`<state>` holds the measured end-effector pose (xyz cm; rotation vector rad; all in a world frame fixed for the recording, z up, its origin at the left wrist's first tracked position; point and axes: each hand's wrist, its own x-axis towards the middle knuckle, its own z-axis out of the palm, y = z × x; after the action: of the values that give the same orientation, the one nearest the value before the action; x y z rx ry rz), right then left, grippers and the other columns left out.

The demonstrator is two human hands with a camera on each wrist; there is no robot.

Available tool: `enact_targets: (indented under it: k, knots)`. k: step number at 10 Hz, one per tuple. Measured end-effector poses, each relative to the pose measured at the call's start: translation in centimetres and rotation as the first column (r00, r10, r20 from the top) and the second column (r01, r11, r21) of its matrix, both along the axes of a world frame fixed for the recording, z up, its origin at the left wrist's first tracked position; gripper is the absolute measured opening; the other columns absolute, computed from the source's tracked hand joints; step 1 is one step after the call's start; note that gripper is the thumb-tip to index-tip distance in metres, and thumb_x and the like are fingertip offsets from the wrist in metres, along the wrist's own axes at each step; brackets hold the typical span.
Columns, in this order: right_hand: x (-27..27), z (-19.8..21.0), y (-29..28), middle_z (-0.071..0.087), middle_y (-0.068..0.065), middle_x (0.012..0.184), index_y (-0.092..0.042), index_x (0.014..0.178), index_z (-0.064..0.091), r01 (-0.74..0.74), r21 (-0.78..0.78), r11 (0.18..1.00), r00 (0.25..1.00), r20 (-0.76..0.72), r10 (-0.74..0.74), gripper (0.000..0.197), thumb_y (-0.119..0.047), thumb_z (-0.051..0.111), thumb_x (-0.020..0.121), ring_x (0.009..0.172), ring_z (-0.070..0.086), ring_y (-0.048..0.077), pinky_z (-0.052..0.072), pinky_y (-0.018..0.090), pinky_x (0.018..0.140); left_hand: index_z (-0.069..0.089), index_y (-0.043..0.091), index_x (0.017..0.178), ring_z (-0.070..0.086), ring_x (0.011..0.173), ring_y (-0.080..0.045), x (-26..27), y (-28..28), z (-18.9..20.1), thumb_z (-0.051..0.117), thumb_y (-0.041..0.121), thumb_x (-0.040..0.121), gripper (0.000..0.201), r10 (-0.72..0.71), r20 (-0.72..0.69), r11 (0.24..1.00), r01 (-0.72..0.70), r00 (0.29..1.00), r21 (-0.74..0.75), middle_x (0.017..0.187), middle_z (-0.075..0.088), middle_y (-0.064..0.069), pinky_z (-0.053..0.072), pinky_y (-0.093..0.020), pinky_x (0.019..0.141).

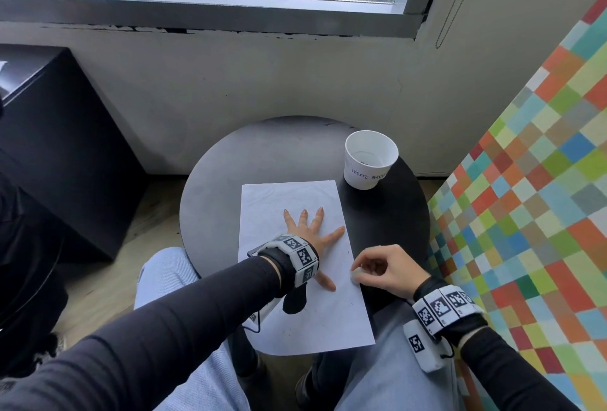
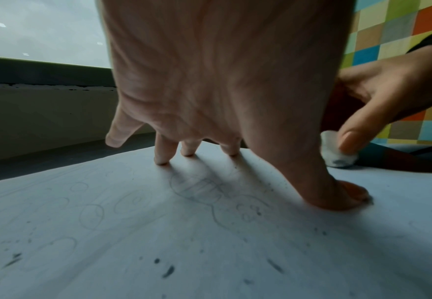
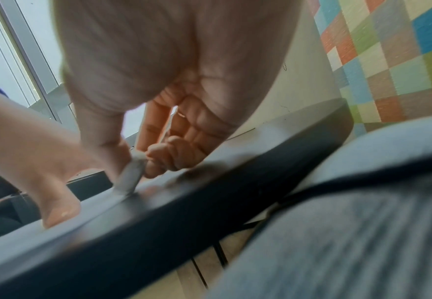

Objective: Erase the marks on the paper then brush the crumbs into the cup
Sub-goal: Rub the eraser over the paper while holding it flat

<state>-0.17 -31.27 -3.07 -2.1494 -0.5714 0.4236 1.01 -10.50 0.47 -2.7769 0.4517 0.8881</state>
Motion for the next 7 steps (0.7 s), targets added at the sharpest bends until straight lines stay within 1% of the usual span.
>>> enact_targets:
  k: [1,2,3,4,5,6,7]
  knots:
    - [0.17,0.03,-0.08,0.064,0.004,0.070,-0.023,0.080,0.073,0.054,0.007,0.998,0.997,0.053,-0.055,0.006,-0.021,0.077,0.077,0.061,0.053,0.014,0.045,0.024,0.059,-0.017,0.041,0.153,-0.015,0.147,-0.046,0.06,-0.05,0.03,0.067,0.080,0.066,0.127,-0.002,-0.003,1.000,0.001,1.000,-0.009,0.160,-0.027,-0.015,-0.005,-0.077,0.107]
    - [0.11,-0.10,-0.06,0.063,0.007,0.070,-0.023,0.077,0.073,0.013,0.012,1.000,1.000,-0.023,-0.013,0.005,-0.021,0.078,0.075,0.060,0.051,0.009,0.043,0.026,0.059,-0.017,0.041,0.153,-0.015,0.147,-0.046,-0.01,-0.14,0.10,0.067,0.080,0.066,0.127,0.002,-0.005,1.000,-0.002,1.000,0.002,0.160,-0.027,-0.014,-0.005,-0.077,0.107]
    - [0.16,-0.24,0.02,0.064,0.003,0.069,-0.024,0.078,0.073,0.043,0.017,0.999,0.999,0.018,-0.043,0.006,-0.021,0.078,0.075,0.060,0.052,0.009,0.044,0.024,0.059,-0.018,0.041,0.153,-0.015,0.147,-0.046,0.06,-0.10,0.14,0.067,0.079,0.067,0.126,0.002,-0.003,1.000,-0.002,1.000,0.004,0.160,-0.027,-0.014,-0.004,-0.077,0.107]
    - [0.16,-0.22,-0.05,0.063,-0.002,0.067,-0.023,0.078,0.073,0.073,0.007,0.997,0.996,0.054,-0.073,0.007,-0.019,0.078,0.075,0.059,0.051,0.005,0.043,0.019,0.058,-0.018,0.042,0.153,-0.015,0.147,-0.046,0.06,-0.21,-0.03,0.066,0.080,0.066,0.127,0.003,-0.005,1.000,-0.003,1.000,-0.004,0.160,-0.027,-0.014,-0.005,-0.077,0.107]
    - [0.04,-0.22,0.01,0.064,0.003,0.067,-0.022,0.075,0.073,0.027,0.012,1.000,0.999,-0.027,-0.027,0.007,-0.017,0.077,0.074,0.059,0.051,0.005,0.043,0.022,0.058,-0.017,0.042,0.153,-0.015,0.147,-0.047,0.03,-0.17,-0.08,0.067,0.080,0.066,0.127,0.004,-0.003,1.000,-0.004,1.000,0.001,0.160,-0.027,-0.014,-0.005,-0.078,0.107]
    - [0.30,-0.45,0.07,0.063,-0.001,0.066,-0.023,0.076,0.073,0.070,0.021,0.997,0.995,0.069,-0.072,0.007,-0.017,0.077,0.075,0.058,0.050,0.004,0.041,0.018,0.058,-0.017,0.042,0.153,-0.014,0.147,-0.047,0.13,-0.11,-0.14,0.066,0.080,0.066,0.126,0.005,0.005,1.000,-0.005,1.000,-0.006,0.160,-0.026,-0.015,-0.005,-0.078,0.106]
    - [0.26,-0.53,-0.02,0.062,-0.001,0.066,-0.023,0.076,0.072,0.052,0.020,0.998,0.997,0.047,-0.052,0.007,-0.018,0.077,0.075,0.058,0.049,0.005,0.041,0.019,0.057,-0.016,0.042,0.153,-0.014,0.147,-0.047,0.03,-0.20,-0.22,0.066,0.081,0.065,0.126,0.004,0.010,1.000,-0.004,1.000,-0.009,0.160,-0.026,-0.015,-0.005,-0.078,0.105]
